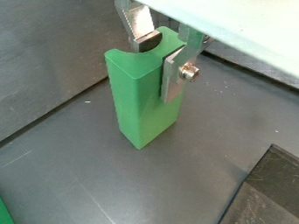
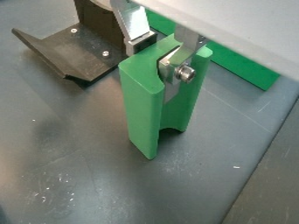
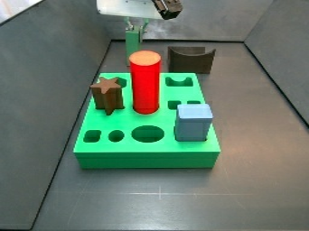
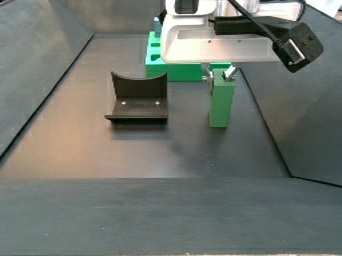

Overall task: Pick up the arch object. Move up. Rotate the arch object. Move to above the board. Insert the arch object.
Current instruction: Pick up the arch object, then move up, then rotate the arch object.

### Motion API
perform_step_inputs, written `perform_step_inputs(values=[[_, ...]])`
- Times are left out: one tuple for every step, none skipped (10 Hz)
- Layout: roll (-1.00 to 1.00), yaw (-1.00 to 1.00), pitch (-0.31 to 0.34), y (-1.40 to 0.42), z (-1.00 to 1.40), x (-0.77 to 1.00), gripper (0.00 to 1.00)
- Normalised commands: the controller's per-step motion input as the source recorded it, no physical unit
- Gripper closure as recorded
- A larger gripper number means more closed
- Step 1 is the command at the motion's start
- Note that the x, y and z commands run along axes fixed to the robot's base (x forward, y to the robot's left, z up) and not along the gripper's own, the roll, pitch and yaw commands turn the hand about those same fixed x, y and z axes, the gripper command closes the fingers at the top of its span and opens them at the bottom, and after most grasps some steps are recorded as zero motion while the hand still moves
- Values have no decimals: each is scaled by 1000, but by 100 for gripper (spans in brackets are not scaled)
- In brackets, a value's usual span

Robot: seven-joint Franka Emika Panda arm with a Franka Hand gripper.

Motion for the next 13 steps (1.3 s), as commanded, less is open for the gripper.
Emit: perform_step_inputs(values=[[0, 0, 0, 0, 0, 0, 100], [0, 0, 0, 0, 833, 0, 100], [6, -33, -8, -18, 837, 35, 100], [7, -34, 19, -17, 694, 12, 100], [13, -31, 27, -9, 546, 3, 100], [18, -26, 32, -3, 382, -1, 100], [22, -22, 39, 2, 213, -3, 100], [0, 0, 0, -410, 1000, 9, 100], [-3, 14, 20, -414, 1000, -5, 100], [4, 26, 21, -345, 1000, -15, 100], [8, 24, 22, -301, 1000, -19, 100], [15, 21, 29, -254, 1000, -15, 100], [15, 20, 34, -223, 1000, -13, 100]])
